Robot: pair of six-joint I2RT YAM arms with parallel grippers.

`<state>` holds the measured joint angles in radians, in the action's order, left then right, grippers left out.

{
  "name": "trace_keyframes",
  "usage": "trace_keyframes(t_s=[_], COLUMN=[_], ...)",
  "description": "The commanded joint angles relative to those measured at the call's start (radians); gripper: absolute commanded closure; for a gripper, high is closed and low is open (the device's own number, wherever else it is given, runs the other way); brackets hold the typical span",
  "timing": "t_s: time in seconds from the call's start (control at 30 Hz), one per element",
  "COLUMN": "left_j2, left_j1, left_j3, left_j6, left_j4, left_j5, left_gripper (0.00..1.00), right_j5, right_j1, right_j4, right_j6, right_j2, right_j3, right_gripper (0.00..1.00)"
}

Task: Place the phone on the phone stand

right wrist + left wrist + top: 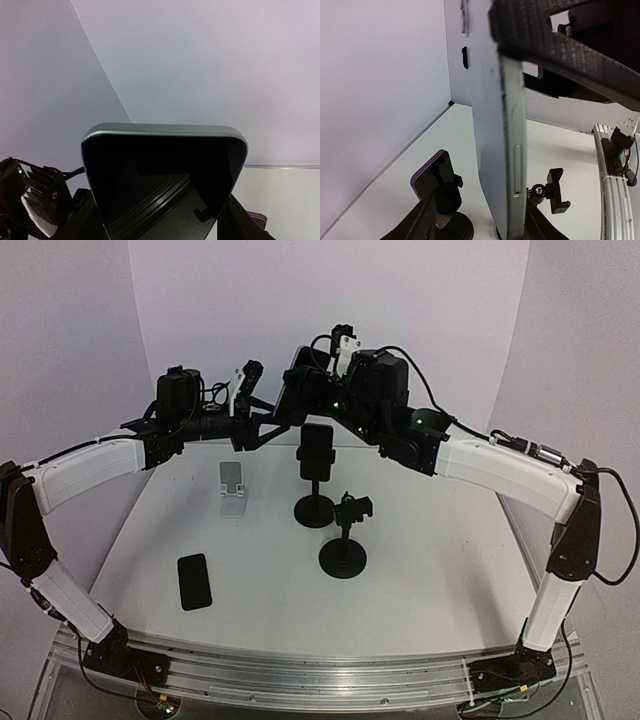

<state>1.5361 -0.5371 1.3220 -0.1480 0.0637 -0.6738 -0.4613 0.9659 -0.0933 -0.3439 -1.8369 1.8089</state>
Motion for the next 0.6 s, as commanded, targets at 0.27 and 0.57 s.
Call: trace_keyframes(t_s=[0.27,0.57], left_j2=[-0.02,-0.016], left_j1=[-0.001,-0.001], left_j3=[0.023,0.029], left_j6=[0.046,0.06], left_j4=[0.139,0.141], left_j5=[-0.017,-0.031], left_gripper=[0.55,0.99], right_j5=[0.008,0.045], right_j1=[0.012,0.013], right_j4=[-0.127,-0.129], right_j6=[0.013,0.024], right_j2=[-0.022,-0.033], right_j3=[0.044,0.052], right_gripper=[0.75,0.76])
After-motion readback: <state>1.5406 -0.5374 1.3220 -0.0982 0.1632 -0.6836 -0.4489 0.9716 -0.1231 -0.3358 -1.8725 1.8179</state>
